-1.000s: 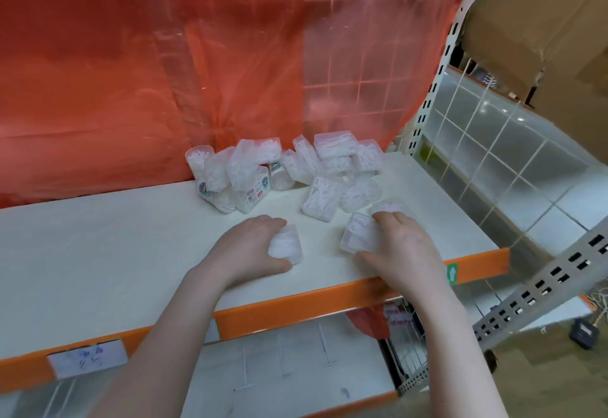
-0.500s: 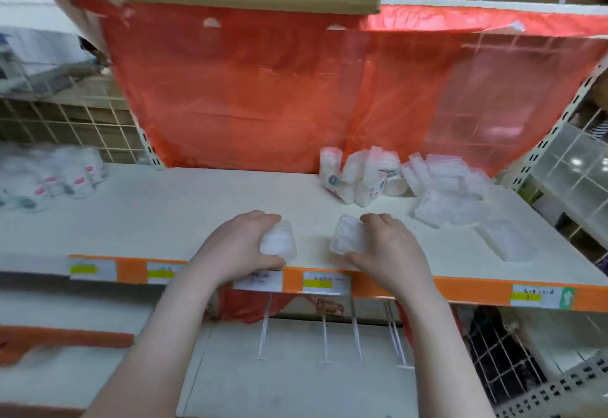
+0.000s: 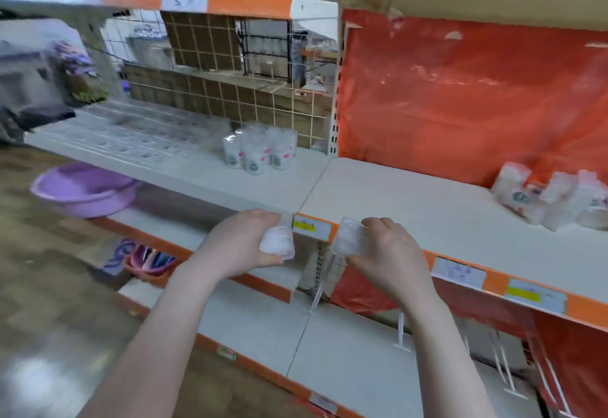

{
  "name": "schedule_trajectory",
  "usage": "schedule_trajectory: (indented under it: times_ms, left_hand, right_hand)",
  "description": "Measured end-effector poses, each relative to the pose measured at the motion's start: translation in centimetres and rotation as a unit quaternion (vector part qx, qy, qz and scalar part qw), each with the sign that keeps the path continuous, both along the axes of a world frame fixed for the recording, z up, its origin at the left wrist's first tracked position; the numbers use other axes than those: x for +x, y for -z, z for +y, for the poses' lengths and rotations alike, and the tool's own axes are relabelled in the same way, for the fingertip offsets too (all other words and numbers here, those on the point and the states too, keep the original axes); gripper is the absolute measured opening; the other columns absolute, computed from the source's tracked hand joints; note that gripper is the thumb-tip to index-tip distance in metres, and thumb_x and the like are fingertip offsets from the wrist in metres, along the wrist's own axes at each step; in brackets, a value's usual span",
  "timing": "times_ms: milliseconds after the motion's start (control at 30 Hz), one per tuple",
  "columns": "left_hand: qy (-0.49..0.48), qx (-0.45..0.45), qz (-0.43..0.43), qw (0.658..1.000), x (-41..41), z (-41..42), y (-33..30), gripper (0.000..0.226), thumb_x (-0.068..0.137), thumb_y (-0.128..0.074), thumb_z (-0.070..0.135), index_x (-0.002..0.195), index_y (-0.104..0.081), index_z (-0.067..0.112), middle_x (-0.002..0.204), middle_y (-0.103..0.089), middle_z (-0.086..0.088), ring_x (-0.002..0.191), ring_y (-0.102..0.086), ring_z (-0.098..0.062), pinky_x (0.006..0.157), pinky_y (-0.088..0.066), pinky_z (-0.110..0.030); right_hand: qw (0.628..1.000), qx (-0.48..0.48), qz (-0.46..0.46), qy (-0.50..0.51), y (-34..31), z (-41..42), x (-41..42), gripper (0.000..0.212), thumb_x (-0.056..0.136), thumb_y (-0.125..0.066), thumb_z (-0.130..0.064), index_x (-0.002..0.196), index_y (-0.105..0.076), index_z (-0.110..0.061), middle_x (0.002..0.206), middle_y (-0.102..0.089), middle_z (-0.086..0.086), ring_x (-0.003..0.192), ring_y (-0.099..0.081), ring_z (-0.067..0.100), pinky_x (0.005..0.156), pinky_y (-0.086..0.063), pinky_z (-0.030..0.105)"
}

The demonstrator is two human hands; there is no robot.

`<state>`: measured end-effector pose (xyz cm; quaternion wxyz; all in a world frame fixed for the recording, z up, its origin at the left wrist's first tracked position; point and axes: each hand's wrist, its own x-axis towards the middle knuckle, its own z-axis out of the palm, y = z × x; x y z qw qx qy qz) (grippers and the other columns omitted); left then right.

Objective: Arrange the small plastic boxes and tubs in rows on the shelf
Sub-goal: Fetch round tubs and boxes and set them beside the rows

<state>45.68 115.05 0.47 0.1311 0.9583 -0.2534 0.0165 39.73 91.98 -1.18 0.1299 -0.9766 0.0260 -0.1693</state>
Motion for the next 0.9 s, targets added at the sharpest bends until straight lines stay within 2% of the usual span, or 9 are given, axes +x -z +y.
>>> schedule_trajectory:
  times_ms: [267, 333, 467, 633, 767, 900]
  left_hand:
    - [-0.066, -0.017, -0.007, 0.998, 3.7, 10.4, 0.1, 0.067, 0.071, -0.073, 0.045, 0.130, -0.050, 0.024, 0.120, -0.055, 0.003, 0.114, -0.050, -0.019, 0.091, -0.044, -0.033]
    - [-0.078, -0.009, -0.011, 0.997, 5.4, 12.6, 0.3, 0.070, 0.071, -0.072, 0.045, 0.133, -0.048, 0.024, 0.124, -0.054, 0.004, 0.116, -0.049, -0.018, 0.092, -0.042, -0.030]
    - [-0.095, 0.015, -0.014, 0.995, 10.2, 17.8, 0.4, 0.066, 0.073, -0.070, 0.046, 0.131, -0.048, 0.024, 0.121, -0.055, 0.003, 0.114, -0.049, -0.017, 0.093, -0.042, -0.033]
    - [-0.132, 0.023, 0.003, 0.991, 17.7, 25.3, -0.3, 0.069, 0.074, -0.069, 0.046, 0.135, -0.044, 0.027, 0.128, -0.052, 0.006, 0.117, -0.048, -0.015, 0.093, -0.042, -0.030]
    - [-0.156, 0.022, 0.000, 0.988, 22.4, 30.8, -1.1, 0.080, 0.076, -0.072, 0.048, 0.144, -0.035, 0.026, 0.146, -0.040, 0.007, 0.131, -0.039, -0.012, 0.104, -0.034, -0.028]
    - [-0.176, 0.016, 0.014, 0.984, 26.1, 35.0, -1.1, 0.080, 0.077, -0.072, 0.044, 0.145, -0.033, 0.027, 0.146, -0.039, 0.005, 0.131, -0.038, -0.012, 0.104, -0.034, -0.027]
  right_hand:
    - [0.998, -0.002, 0.004, -0.070, -0.5, 9.7, 7.0, 0.044, 0.076, -0.064, -0.035, 0.112, -0.055, -0.013, 0.106, -0.058, 0.006, 0.102, -0.052, 0.027, 0.082, -0.039, 0.034]
    - [0.997, 0.007, 0.006, -0.078, -0.4, 12.2, 9.4, 0.046, 0.076, -0.065, -0.035, 0.114, -0.056, -0.012, 0.107, -0.058, 0.007, 0.104, -0.051, 0.027, 0.083, -0.038, 0.033]
    - [0.994, 0.019, 0.007, -0.105, 0.3, 17.1, 15.3, 0.052, 0.074, -0.066, -0.037, 0.119, -0.053, -0.013, 0.111, -0.057, 0.007, 0.106, -0.050, 0.027, 0.084, -0.037, 0.033]
    - [0.992, 0.026, 0.014, -0.124, 0.2, 23.8, 23.6, 0.054, 0.074, -0.066, -0.039, 0.120, -0.053, -0.013, 0.112, -0.058, 0.008, 0.106, -0.052, 0.027, 0.081, -0.038, 0.032]
    - [0.991, 0.016, 0.019, -0.130, -0.9, 28.5, 29.5, 0.054, 0.075, -0.065, -0.042, 0.119, -0.052, -0.015, 0.116, -0.056, 0.006, 0.107, -0.051, 0.026, 0.083, -0.040, 0.034]
    - [0.989, 0.016, 0.041, -0.141, -1.4, 32.3, 33.6, 0.056, 0.075, -0.067, -0.042, 0.122, -0.052, -0.015, 0.122, -0.055, 0.005, 0.112, -0.050, 0.024, 0.085, -0.040, 0.030]
